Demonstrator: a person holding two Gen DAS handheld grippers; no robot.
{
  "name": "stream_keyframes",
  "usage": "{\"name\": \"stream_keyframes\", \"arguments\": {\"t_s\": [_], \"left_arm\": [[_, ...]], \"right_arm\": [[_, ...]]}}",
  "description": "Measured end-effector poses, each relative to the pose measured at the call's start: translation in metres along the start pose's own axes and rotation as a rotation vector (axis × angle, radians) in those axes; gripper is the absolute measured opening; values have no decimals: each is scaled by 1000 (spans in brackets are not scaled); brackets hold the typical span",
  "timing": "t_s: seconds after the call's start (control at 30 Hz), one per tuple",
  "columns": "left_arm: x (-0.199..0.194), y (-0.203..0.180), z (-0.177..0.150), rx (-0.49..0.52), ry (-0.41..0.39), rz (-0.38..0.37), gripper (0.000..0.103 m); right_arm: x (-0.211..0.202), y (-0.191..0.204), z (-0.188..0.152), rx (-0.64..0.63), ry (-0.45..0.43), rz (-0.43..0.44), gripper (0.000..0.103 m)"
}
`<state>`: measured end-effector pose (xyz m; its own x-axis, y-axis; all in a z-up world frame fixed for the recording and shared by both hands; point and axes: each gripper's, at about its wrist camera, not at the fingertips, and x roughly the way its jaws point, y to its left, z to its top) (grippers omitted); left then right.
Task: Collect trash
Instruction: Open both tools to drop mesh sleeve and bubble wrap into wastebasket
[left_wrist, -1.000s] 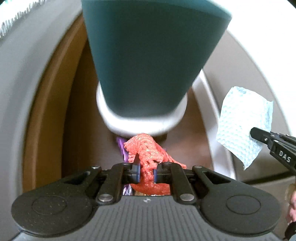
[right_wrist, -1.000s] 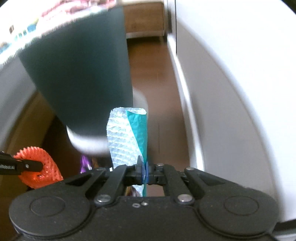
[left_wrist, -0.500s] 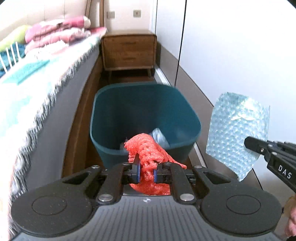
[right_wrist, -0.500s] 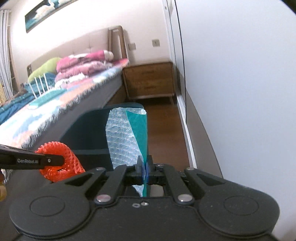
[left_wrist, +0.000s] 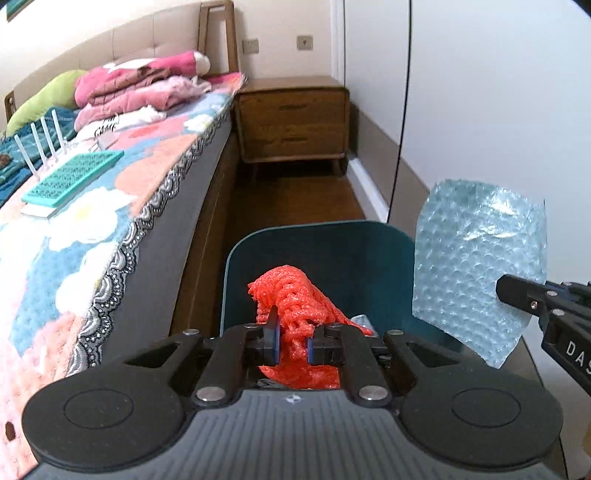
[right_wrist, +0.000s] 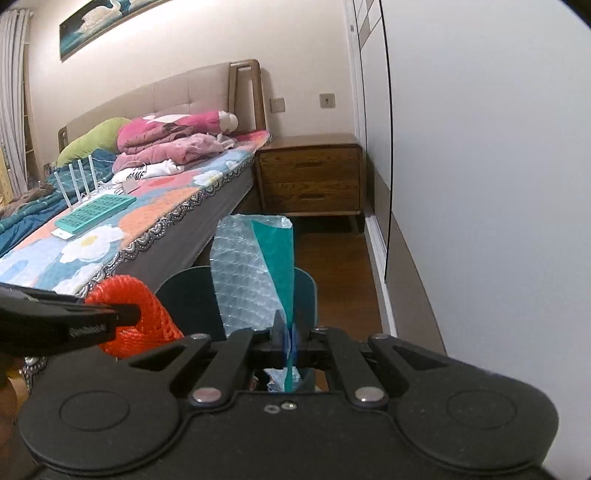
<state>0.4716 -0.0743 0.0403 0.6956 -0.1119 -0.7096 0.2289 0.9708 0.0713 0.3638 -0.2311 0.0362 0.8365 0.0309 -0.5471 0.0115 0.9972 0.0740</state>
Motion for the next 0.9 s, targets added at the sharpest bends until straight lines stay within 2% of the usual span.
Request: {"name": "stream_keyframes", "arguments": {"t_s": [0.13, 0.5, 0.77, 0.9], "left_arm": [[24, 1, 4, 9, 28, 32, 12], [80, -5, 5, -6, 122, 22, 12], [105, -14, -7, 20, 192, 30, 12], [115, -15, -12, 20, 228, 28, 12]], "right_arm": [[17, 5, 3, -11, 33, 0, 2], [78, 21, -14, -62, 167, -28, 2], [91, 30, -24, -156, 210, -70, 3], [95, 29, -26, -162, 235, -71, 9]]}}
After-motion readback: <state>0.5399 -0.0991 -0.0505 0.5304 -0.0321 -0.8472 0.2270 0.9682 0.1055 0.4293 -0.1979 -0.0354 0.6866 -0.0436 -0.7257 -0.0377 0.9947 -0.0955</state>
